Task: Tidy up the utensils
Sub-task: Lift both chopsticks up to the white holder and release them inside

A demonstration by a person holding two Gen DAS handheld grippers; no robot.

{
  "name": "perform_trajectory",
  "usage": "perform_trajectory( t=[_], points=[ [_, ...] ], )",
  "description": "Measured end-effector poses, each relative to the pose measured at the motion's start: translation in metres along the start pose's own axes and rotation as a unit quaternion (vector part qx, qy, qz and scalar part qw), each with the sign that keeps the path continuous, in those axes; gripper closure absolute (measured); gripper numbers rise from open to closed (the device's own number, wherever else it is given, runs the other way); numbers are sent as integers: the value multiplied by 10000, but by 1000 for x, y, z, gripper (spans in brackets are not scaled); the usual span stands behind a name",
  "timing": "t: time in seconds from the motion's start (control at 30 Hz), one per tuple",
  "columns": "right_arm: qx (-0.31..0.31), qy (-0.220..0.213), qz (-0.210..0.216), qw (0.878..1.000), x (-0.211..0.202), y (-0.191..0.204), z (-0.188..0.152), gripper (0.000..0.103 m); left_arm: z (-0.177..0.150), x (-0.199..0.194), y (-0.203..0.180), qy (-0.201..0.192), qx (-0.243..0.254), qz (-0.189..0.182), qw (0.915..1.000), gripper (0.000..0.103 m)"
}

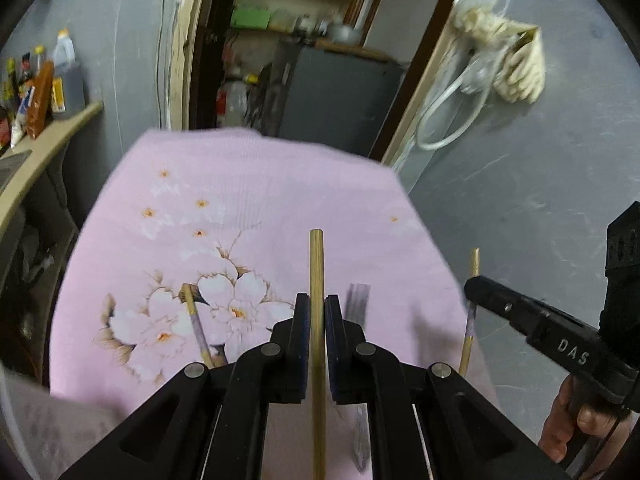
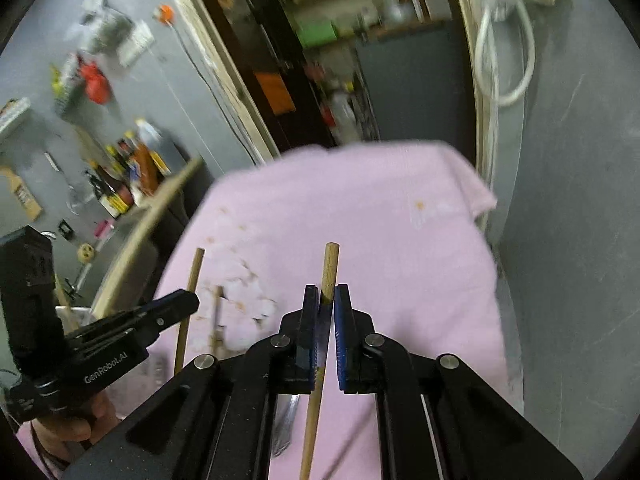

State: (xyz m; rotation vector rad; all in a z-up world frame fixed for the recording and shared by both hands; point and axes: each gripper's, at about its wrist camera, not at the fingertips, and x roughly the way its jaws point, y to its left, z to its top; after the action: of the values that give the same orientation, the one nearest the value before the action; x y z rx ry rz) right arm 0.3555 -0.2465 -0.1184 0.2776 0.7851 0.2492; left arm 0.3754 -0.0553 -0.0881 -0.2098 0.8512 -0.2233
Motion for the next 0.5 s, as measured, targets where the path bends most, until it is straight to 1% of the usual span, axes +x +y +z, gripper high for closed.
perform_trajectory(
  t=[0.13,0.2,0.27,0.3,0.43,0.5],
  points=[
    [-289,-468,-67,9985,-46,6,-3,97,-14,-45,-2,-396,54,-189,9990,96],
    [-441,-680,-76,9967,-65,21,-5,97,-20,-69,-2,-623,107,-284,9976,96],
    [-601,-845,-92,9946,-81,31,1,97,-19,-89,2,-804,112,-354,9961,96],
    [-722,-993,-78,9924,-91,43,1,97,-17,-100,5,-921,102,-383,9950,96],
    [-951,-1386,113,9857,-121,81,13,97,-10,-142,20,-1344,-1,-403,9901,96],
    [-1023,-1654,329,9804,-137,105,22,97,-3,-167,31,-1637,-104,-375,9857,96]
  ],
)
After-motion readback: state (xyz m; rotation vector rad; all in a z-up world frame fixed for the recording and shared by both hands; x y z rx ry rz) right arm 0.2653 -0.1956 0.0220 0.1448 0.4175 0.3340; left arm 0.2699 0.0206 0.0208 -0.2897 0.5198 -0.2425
